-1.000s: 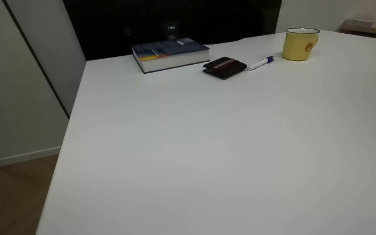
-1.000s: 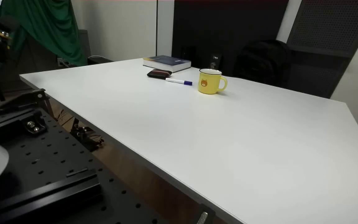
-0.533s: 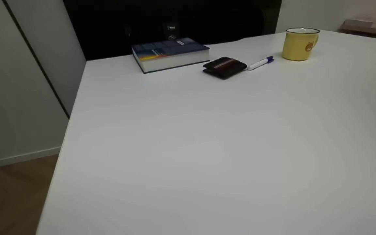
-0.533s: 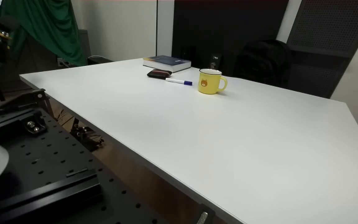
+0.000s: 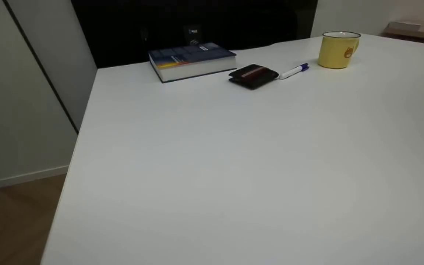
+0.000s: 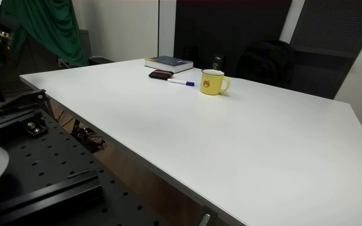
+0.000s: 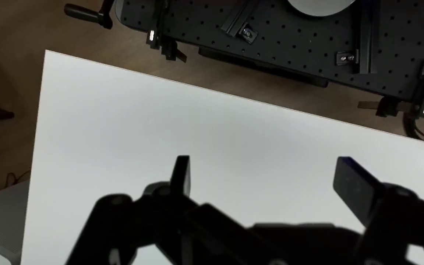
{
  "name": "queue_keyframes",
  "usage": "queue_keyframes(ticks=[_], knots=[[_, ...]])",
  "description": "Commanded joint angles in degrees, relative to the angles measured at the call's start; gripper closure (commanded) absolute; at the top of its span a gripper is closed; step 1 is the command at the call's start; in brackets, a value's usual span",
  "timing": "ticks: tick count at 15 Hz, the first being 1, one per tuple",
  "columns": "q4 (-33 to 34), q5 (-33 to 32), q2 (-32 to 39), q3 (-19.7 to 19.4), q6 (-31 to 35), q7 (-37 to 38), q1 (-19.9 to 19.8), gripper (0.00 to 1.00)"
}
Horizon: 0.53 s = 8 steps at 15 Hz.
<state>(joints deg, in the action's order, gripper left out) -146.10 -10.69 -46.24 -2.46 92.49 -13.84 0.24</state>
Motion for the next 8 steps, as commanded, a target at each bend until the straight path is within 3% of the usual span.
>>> queue_keyframes(ticks=[1, 8], knots=[[-0.74, -0.43, 4.91, 0.76, 3.83, 6.52, -0.72, 0.00], [0.52, 0.38, 17.37, 0.56, 12.22, 11.57, -2.19, 0.00]])
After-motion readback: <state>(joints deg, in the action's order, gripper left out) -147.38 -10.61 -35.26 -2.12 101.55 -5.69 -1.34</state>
